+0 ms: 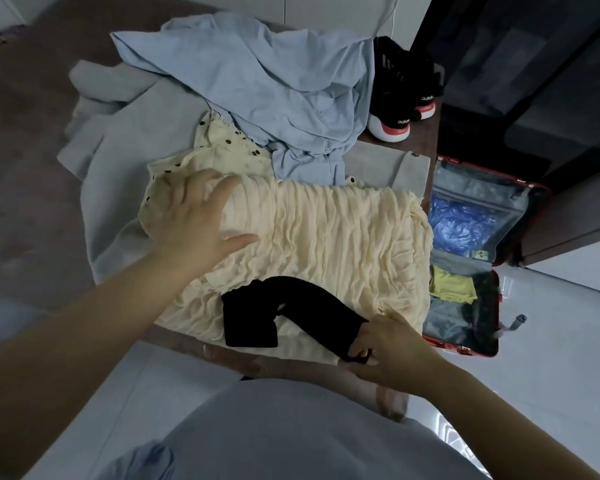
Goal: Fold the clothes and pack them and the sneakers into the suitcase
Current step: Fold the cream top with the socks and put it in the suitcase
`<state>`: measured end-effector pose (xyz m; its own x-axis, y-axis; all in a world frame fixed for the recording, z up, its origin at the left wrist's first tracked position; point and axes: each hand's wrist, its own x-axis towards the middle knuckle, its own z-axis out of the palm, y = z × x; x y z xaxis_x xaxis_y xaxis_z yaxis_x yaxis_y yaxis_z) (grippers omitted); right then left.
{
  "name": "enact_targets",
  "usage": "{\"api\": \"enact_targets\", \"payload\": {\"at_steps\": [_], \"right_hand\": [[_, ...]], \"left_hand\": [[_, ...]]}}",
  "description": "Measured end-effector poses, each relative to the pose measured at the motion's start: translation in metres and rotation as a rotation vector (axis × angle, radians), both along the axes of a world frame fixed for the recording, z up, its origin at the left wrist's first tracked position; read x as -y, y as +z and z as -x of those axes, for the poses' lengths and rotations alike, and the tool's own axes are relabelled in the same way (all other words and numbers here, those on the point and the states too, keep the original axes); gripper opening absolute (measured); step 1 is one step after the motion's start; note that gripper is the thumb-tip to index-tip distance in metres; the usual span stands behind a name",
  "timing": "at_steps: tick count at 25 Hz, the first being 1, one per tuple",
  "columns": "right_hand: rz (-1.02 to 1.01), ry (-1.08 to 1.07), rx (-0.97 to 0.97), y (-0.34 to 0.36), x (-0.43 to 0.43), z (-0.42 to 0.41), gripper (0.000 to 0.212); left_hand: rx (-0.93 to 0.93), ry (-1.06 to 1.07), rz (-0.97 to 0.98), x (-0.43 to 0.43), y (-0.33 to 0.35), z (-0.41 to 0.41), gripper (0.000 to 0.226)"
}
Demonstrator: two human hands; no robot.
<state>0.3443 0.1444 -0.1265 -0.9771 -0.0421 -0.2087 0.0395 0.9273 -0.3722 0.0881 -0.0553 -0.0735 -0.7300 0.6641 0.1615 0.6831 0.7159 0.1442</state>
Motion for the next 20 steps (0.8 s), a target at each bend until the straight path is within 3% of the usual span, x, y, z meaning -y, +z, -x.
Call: {"api": "enact_targets", "payload": {"at_steps": [2,5,9,14,17,20], "right_hand": [[0.113,-0.122,-0.007,0.009,0.01,0.018,0.034],[0.208,-0.184,-0.135,0.016,0.042,0.063,0.026],[0.237,0.016,0.016,0.021,0.11,0.126,0.053],[-0.066,0.133,0.196,-0.017,0.168,0.148,0.091],[-0.257,0.103,0.139,-0.027,0.181,0.15,0.074],[-0.202,0.112,0.107,-0.016,0.174,0.162,0.052]], "left_hand": [[0.119,0.064,0.165,-0.016,0.001,0.016,0.086],[0.252,0.096,0.266,-0.026,-0.004,0.051,0.069],[0.452,0.093,0.089,-0.03,-0.004,0.085,0.055],[0.535,0.082,-0.054,-0.03,0.007,0.107,0.052],[0.542,0.037,-0.025,-0.026,0.003,0.109,0.05],[0.516,0.015,0.033,-0.025,0.003,0.111,0.055]]}}
